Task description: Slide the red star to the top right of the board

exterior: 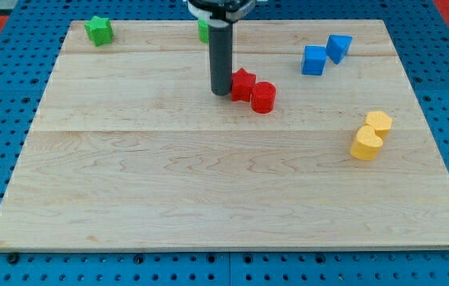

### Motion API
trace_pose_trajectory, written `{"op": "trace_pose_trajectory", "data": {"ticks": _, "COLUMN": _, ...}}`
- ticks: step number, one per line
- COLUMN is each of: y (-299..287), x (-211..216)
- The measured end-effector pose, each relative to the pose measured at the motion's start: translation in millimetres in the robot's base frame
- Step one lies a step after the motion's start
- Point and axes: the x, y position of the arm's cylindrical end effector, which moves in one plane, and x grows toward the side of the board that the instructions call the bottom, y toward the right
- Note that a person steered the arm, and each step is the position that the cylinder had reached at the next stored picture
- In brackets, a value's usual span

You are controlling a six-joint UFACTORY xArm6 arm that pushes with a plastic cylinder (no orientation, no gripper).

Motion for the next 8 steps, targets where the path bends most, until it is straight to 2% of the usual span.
{"op": "trace_pose_trajectory", "data": {"ticks": 1, "y": -34, "x": 18}}
{"op": "trace_pose_trajectory", "data": {"ticks": 2, "y": 0, "x": 16}}
{"op": "trace_pose_trajectory", "data": {"ticks": 3, "y": 33, "x": 36}}
{"op": "trace_pose_trajectory", "data": {"ticks": 4, "y": 43, "x": 37}}
{"op": "trace_pose_trajectory", "data": {"ticks": 6, "y": 52, "x": -56}}
{"op": "trace_pose_trajectory", "data": {"ticks": 7, "y": 45, "x": -67}}
{"op": "trace_pose_trajectory", "data": {"ticks": 8, "y": 5, "x": -77}}
